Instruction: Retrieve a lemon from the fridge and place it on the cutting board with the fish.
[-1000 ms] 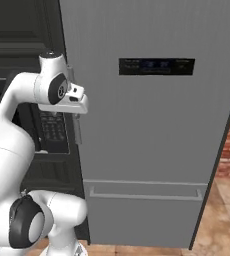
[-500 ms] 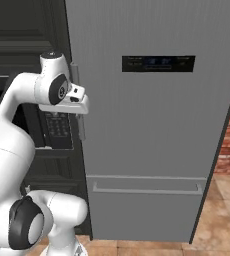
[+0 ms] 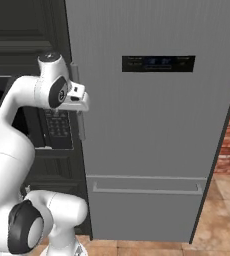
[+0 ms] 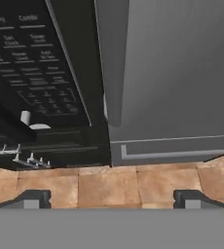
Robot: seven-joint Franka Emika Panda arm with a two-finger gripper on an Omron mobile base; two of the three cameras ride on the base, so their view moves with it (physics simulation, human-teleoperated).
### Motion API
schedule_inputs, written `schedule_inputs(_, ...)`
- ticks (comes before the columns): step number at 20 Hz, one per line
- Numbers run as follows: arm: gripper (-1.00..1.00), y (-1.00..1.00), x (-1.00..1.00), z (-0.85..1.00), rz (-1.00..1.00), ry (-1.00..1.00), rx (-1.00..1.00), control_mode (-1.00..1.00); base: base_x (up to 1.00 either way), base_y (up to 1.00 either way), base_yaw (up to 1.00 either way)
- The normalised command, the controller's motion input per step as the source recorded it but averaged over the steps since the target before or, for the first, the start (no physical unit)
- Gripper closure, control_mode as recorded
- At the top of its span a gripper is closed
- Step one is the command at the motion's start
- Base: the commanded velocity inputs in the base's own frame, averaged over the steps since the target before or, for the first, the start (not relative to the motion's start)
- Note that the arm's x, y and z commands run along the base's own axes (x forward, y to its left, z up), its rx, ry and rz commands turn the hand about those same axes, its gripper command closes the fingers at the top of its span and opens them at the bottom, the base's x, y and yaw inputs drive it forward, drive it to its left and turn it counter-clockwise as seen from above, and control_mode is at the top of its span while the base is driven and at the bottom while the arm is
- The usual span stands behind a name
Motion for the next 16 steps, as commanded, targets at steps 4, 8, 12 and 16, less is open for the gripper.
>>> schedule_inputs(4, -1.0, 0.0, 0.16, 0.0, 0.0, -0.11, 0.0, -1.0, 0.0, 0.0, 0.0)
schedule_inputs(8, -1.0, 0.0, 0.41, 0.0, 0.01, -0.04, 0.0, -1.0, 0.0, 0.0, 0.0)
schedule_inputs(12, -1.0, 0.0, 0.49, -0.02, 0.0, -0.04, 0.01, -1.0, 0.0, 0.0, 0.0)
schedule_inputs(16, -1.0, 0.0, 0.6, 0.0, 0.01, -0.02, 0.01, -1.0, 0.0, 0.0, 0.0)
